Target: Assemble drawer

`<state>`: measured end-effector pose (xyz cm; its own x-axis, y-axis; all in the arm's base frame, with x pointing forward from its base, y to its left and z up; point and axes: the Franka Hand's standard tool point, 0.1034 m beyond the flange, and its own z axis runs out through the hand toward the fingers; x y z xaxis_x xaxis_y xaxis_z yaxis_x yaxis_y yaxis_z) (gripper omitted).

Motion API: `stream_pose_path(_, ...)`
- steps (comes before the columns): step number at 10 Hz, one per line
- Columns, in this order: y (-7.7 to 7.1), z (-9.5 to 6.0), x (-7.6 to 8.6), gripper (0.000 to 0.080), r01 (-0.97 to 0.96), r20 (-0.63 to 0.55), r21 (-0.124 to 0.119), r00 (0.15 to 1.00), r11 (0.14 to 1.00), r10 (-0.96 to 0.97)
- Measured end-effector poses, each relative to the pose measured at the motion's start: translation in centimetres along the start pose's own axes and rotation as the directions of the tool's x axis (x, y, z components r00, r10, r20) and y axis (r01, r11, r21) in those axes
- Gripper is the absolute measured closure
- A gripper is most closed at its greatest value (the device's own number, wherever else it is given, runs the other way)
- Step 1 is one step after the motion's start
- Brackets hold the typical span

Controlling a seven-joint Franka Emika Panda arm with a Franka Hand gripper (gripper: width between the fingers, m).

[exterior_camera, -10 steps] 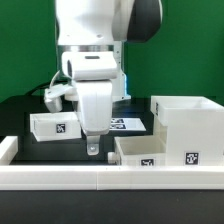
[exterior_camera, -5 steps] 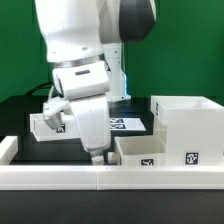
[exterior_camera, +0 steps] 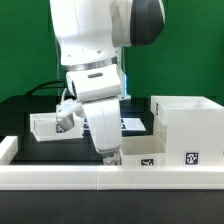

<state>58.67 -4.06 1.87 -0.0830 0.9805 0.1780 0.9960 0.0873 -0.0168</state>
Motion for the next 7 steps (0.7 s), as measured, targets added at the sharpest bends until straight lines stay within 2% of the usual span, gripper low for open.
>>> stream_pose_path(2,-0.1,0.1,0.0,0.0150,0.000,-0.001,0.002,1.000,1.000,0.000)
stream_pose_path(7,0.2,0.5,2.5,0.0150,-0.053,-0.014,0.003,0.999,0.999,0.053)
